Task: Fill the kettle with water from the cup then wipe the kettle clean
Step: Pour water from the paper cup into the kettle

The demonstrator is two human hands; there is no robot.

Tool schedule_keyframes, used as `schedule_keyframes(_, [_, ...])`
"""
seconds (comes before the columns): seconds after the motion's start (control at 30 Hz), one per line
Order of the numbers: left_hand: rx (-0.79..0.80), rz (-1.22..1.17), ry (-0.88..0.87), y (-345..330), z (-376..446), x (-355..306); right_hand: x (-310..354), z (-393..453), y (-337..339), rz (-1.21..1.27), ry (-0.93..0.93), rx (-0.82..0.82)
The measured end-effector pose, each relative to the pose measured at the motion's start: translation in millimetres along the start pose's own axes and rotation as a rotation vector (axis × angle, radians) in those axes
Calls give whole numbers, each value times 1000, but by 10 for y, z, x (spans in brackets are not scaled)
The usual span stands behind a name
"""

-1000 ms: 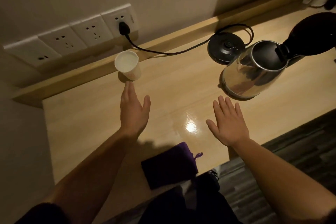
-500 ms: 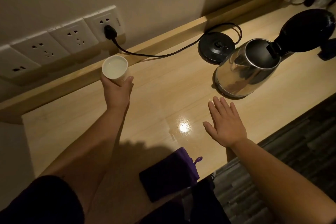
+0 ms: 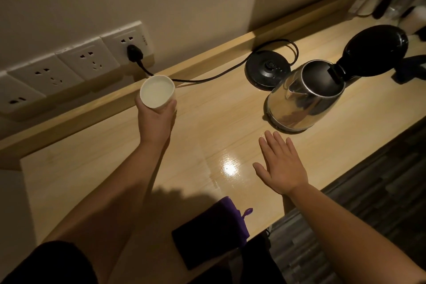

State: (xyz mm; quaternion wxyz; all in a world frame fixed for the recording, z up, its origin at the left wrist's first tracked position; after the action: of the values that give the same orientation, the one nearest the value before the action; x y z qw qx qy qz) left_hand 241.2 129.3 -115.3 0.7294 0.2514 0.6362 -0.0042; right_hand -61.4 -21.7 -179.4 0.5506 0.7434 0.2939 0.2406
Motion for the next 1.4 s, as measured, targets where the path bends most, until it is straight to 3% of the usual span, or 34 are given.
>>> schedule_keyframes(0.3, [401,6,-134,-652,-221,-890,-22,-16,19,45,18,-9])
schedule_keyframes(0.67, [688,179,-492,-1328,-190,-1803,-48,-10,-12,70,40,-24])
schedule_keyframes(1.4, [835,359,-739,-1760,-102,-1917,-60,-1,-26,98,45,-89])
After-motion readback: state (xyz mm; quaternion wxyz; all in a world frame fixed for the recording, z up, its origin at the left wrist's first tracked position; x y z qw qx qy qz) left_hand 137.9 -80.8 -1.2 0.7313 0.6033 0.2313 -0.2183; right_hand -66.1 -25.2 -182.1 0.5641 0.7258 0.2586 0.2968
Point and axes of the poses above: each hand's wrist, its own z-axis towards the middle knuckle, its own y-axis out of the back of the hand, x = y × z, the point moved 4 cm from there along z, towards the middle knuckle, and after that the axes turned 11 degrees about -y, right-handed, at the moved point
